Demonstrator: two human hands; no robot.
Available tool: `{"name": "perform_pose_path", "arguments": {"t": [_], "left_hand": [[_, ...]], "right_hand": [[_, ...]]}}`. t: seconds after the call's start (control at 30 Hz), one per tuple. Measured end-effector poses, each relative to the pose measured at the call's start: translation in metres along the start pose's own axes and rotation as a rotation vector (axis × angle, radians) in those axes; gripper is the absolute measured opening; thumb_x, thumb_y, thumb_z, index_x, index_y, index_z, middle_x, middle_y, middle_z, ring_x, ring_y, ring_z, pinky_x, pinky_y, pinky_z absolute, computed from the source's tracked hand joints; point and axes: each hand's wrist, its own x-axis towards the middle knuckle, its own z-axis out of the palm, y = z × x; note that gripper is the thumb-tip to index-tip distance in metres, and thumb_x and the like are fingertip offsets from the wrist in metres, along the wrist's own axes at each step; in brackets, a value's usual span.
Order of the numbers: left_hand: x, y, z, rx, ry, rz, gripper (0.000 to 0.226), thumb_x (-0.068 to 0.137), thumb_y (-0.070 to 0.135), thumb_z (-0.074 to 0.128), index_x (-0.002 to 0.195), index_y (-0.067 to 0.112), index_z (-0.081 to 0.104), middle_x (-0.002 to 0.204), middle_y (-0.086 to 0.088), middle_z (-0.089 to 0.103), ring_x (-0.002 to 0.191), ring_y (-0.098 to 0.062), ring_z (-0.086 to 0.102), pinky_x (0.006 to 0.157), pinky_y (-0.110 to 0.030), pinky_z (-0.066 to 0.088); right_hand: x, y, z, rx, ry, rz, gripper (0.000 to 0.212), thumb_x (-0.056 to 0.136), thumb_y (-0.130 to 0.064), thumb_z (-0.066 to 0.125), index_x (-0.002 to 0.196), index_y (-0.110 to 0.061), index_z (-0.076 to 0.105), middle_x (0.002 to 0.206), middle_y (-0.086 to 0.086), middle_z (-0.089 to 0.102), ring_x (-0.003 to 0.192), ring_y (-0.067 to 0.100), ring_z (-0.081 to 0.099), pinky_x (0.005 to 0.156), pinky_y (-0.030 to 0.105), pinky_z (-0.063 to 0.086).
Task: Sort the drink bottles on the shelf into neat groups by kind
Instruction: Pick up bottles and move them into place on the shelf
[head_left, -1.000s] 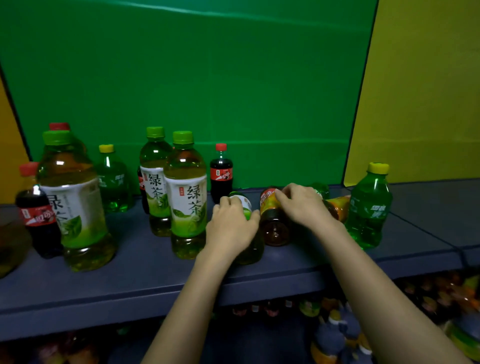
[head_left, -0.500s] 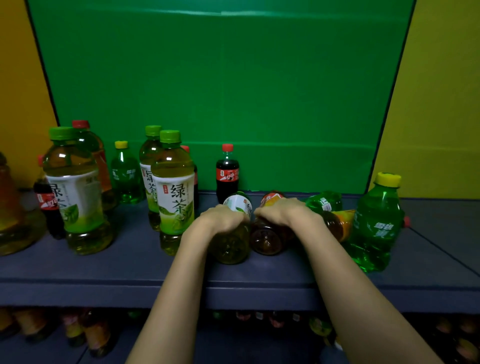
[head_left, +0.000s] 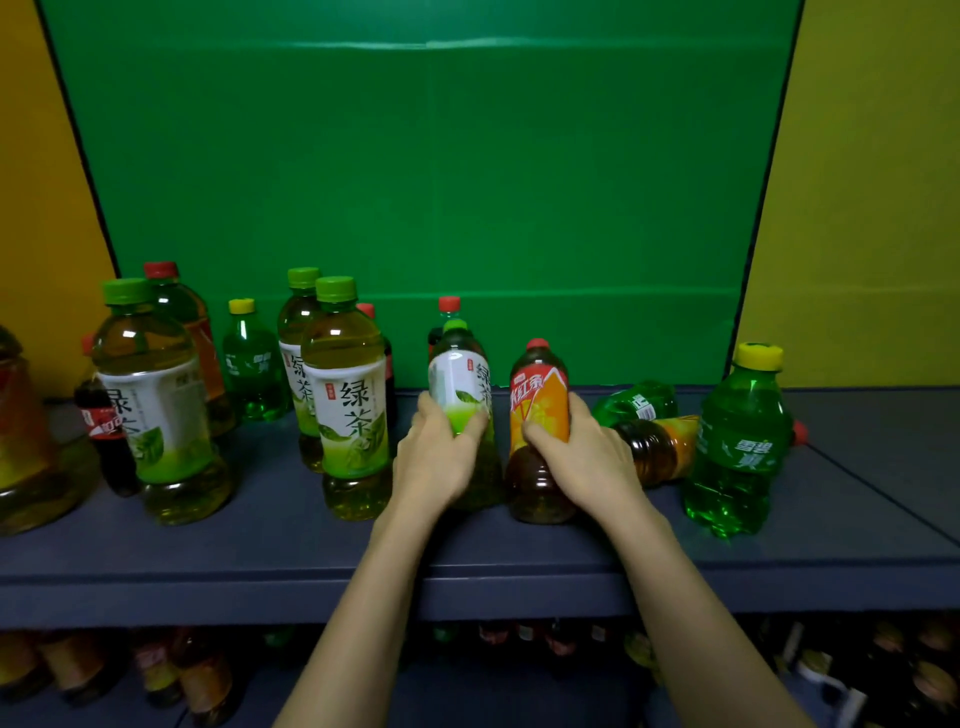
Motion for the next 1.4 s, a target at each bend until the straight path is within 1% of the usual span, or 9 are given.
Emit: {"name": "perform_pose_path", "arguments": {"t": [0.17,0.23,0.37,0.53,0.8,1.0,1.17,1.3,1.4], "left_hand": [[-0.011,0.001,0.008,-0.126,0.114,0.136,0.075,0.095,0.044,0.038,0.146,0.007,-0.002,0.149,-0.017,0.022,0.126,-0.036,0.039,0.1,-0.039,0.033],[-0.013,0.001,0.011,-0.161,0.136,0.17,0.076,0.095,0.041,0.038,0.146,0.007,-0.008,0.147,-0.016,0.022,0.126,-0.033,0.038,0.099,-0.038,0.033],[-0.01,-0.001,0.013,-0.233,0.147,0.206,0.079,0.095,0.033,0.044,0.145,0.007,-0.01,0.143,-0.018,0.022,0.126,-0.032,0.035,0.099,-0.037,0.034],[-0.008,-0.002,0.012,-0.32,0.151,0.223,0.081,0.092,0.023,0.053,0.145,0.004,-0.006,0.145,-0.018,0.019,0.135,-0.027,0.024,0.107,-0.035,0.026],[-0.003,-0.006,0.01,-0.306,0.136,0.222,0.079,0.087,0.011,0.059,0.142,-0.001,0.004,0.142,-0.019,0.02,0.132,-0.03,0.03,0.106,-0.038,0.032],[0.002,-0.008,0.013,-0.256,0.085,0.212,0.073,0.086,0.009,0.058,0.14,0.0,0.01,0.139,-0.018,0.024,0.125,-0.03,0.039,0.103,-0.045,0.038],[-0.001,-0.009,0.011,-0.307,0.09,0.185,0.075,0.085,0.01,0.062,0.141,0.002,0.013,0.142,-0.017,0.025,0.129,-0.028,0.036,0.105,-0.038,0.035],[-0.017,-0.014,0.008,-0.313,0.123,0.206,0.066,0.087,0.014,0.059,0.14,0.002,0.021,0.139,-0.016,0.029,0.129,-0.026,0.034,0.103,-0.029,0.029],[-0.038,-0.014,0.003,-0.314,0.281,0.318,0.05,0.087,0.009,0.057,0.131,0.0,0.035,0.129,-0.015,0.038,0.122,-0.026,0.04,0.101,-0.027,0.03]], "right_hand": [[-0.023,0.008,0.009,0.187,0.146,-0.185,0.072,0.091,-0.046,0.045,0.148,-0.018,0.011,0.136,0.01,0.045,0.118,0.028,0.047,0.094,0.032,0.035],[-0.032,0.007,0.012,0.245,0.13,-0.223,0.074,0.093,-0.043,0.042,0.148,-0.018,-0.001,0.142,0.006,0.034,0.121,0.019,0.04,0.091,0.023,0.029],[-0.041,0.003,0.016,0.306,0.103,-0.272,0.08,0.093,-0.039,0.045,0.147,-0.02,-0.012,0.141,0.001,0.026,0.106,0.0,0.028,0.082,0.01,0.023],[-0.044,0.0,0.02,0.32,0.103,-0.304,0.082,0.091,-0.036,0.05,0.147,-0.018,-0.007,0.135,0.001,0.03,0.103,-0.001,0.03,0.081,0.009,0.024],[-0.049,-0.009,0.032,0.336,0.154,-0.3,0.082,0.09,-0.037,0.054,0.148,-0.022,-0.002,0.131,-0.001,0.032,0.102,-0.001,0.034,0.079,0.01,0.03],[-0.05,-0.009,0.035,0.367,0.164,-0.284,0.082,0.088,-0.039,0.056,0.148,-0.023,0.003,0.132,-0.001,0.034,0.111,0.008,0.042,0.087,0.021,0.038],[-0.05,-0.01,0.033,0.368,0.169,-0.265,0.081,0.087,-0.039,0.057,0.148,-0.023,0.006,0.138,-0.001,0.033,0.117,0.009,0.041,0.089,0.022,0.036],[-0.057,-0.005,0.026,0.33,0.119,-0.252,0.069,0.093,-0.04,0.046,0.148,-0.023,0.008,0.139,-0.004,0.034,0.116,0.003,0.038,0.094,0.022,0.034],[-0.072,0.008,0.016,0.322,0.129,-0.236,0.053,0.096,-0.033,0.041,0.145,-0.02,0.024,0.138,-0.005,0.04,0.123,0.005,0.042,0.102,0.026,0.038]]}}
